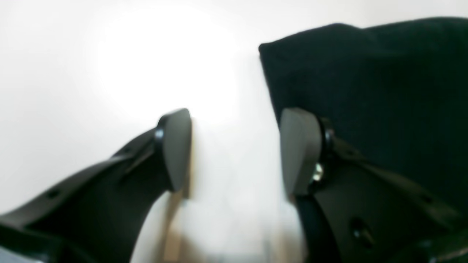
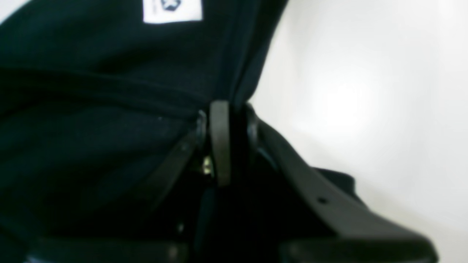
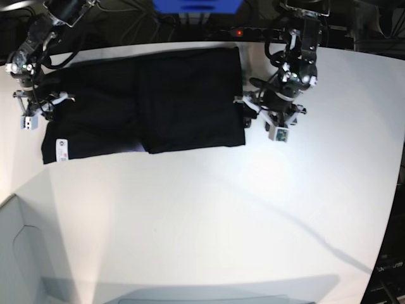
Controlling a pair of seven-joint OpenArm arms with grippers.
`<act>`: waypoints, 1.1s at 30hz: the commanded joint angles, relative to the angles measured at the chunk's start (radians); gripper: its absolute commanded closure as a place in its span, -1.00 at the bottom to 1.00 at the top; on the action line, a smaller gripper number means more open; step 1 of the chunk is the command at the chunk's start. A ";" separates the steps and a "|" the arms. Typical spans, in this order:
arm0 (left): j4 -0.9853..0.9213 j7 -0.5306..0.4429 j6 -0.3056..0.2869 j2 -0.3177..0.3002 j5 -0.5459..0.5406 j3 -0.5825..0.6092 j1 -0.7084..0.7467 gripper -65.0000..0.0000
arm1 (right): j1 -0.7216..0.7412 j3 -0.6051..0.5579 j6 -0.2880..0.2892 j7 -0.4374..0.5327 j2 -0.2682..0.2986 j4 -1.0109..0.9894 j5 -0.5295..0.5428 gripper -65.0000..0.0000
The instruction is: Fold the T-shirt properly
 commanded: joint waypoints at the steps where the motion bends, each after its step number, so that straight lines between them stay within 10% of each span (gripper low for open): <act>1: -0.001 0.042 -0.003 0.007 -0.008 0.011 -0.002 -0.15 | -0.001 0.002 0.007 0.023 -0.009 0.069 0.021 1.00; 13: -0.076 0.042 -0.002 0.021 -0.013 0.015 -0.043 -0.15 | -0.130 -0.255 0.007 0.025 -0.222 0.494 0.024 1.00; 23: -0.076 0.042 0.003 0.019 -0.010 0.015 -0.043 -0.16 | -0.197 -0.787 0.007 0.092 -0.224 0.495 0.024 1.00; 33: -0.076 0.042 0.005 0.018 -0.011 0.008 -0.043 -0.16 | -0.131 -1.031 0.007 0.092 -0.112 0.333 0.018 1.00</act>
